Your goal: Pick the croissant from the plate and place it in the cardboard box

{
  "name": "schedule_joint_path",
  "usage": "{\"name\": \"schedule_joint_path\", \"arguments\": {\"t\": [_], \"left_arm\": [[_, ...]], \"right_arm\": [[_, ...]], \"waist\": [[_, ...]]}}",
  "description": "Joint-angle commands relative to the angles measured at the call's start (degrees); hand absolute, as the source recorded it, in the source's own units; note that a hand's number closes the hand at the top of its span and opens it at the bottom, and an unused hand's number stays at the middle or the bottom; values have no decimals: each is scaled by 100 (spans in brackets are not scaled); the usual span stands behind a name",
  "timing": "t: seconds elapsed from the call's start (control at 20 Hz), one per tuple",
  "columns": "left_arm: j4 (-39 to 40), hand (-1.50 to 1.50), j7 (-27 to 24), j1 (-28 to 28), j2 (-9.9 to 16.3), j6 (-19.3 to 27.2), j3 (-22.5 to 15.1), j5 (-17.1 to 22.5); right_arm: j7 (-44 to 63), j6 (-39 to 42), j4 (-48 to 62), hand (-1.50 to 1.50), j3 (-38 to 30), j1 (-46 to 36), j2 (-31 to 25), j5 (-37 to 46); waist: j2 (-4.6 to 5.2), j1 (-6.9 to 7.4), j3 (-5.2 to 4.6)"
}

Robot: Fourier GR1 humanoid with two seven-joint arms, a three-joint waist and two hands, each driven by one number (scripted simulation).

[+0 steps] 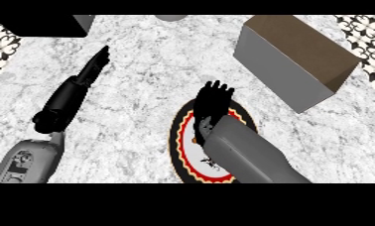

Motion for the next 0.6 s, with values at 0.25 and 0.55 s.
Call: {"name": "schedule_joint_path", "arguments": {"t": [0.25, 0.55], "left_arm": [[-95, 0, 62, 17, 124, -137, 213, 77], [-196, 0, -39, 140, 14, -96, 208, -34]], "right_arm": [[1433, 141, 208, -150, 67, 168, 138, 120], [842, -269, 568, -150, -129, 513, 138, 384]], "waist": [[-27, -66, 0], [3, -62, 3]]}}
